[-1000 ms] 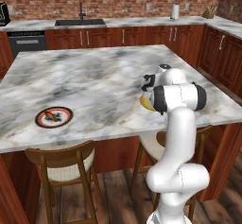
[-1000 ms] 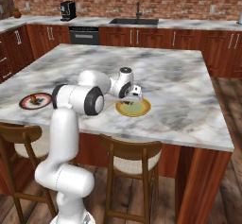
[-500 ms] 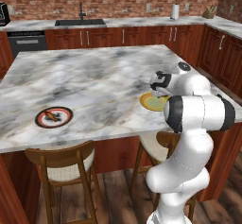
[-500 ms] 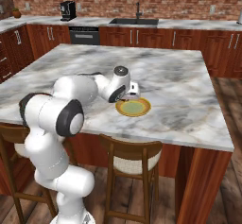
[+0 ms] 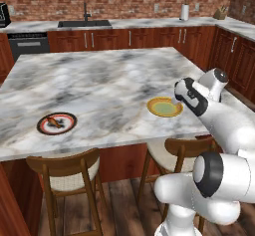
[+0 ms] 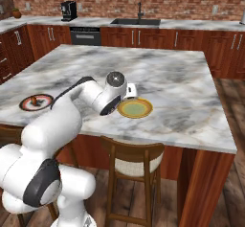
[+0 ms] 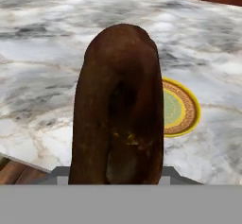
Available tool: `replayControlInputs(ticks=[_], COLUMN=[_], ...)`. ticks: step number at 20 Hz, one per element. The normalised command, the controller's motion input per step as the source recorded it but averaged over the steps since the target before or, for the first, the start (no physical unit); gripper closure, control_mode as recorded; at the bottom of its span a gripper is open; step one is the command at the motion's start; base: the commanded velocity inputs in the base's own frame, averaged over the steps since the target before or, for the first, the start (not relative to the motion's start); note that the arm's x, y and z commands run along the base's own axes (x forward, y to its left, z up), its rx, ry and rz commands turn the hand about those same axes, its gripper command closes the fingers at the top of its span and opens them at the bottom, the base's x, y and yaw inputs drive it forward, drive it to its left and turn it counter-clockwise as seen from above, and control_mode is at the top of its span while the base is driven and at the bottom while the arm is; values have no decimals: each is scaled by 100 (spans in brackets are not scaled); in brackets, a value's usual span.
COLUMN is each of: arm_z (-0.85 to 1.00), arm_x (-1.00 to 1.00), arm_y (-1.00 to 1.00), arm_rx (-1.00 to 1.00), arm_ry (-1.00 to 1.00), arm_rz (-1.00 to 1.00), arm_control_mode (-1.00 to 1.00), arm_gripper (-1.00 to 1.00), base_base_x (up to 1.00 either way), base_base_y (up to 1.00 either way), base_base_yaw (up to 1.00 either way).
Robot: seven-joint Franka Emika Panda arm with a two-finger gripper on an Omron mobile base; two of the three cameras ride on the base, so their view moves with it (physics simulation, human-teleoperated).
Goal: Transport the chicken drumstick and sweet potato to the fridge. Place the chicken drumstick on the rack containing meat and place the sweet potato on the rack containing the vegetable, ensuring meats and vegetables are on different racks.
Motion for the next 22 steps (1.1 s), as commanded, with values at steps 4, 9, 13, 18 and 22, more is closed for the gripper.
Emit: replayControlInputs(ticks=[4, 9, 13, 18, 22], arm_z=[88, 81, 61, 59, 51], arm_x=[-100, -100, -100, -98, -62], arm_y=[0, 0, 15, 35, 45], arm_rx=[0, 1, 4, 1, 0], arm_ry=[-1, -1, 0, -5, 0], arm_rz=[-2, -3, -1, 0, 0], arm_control_mode=[-100, -100, -100, -100, -100], arm_gripper=[100, 100, 100, 100, 100], base_base_x=[0, 0, 0, 0, 0], base_base_y=[0, 0, 0, 0, 0], base_base_yaw=[0, 0, 0, 0, 0])
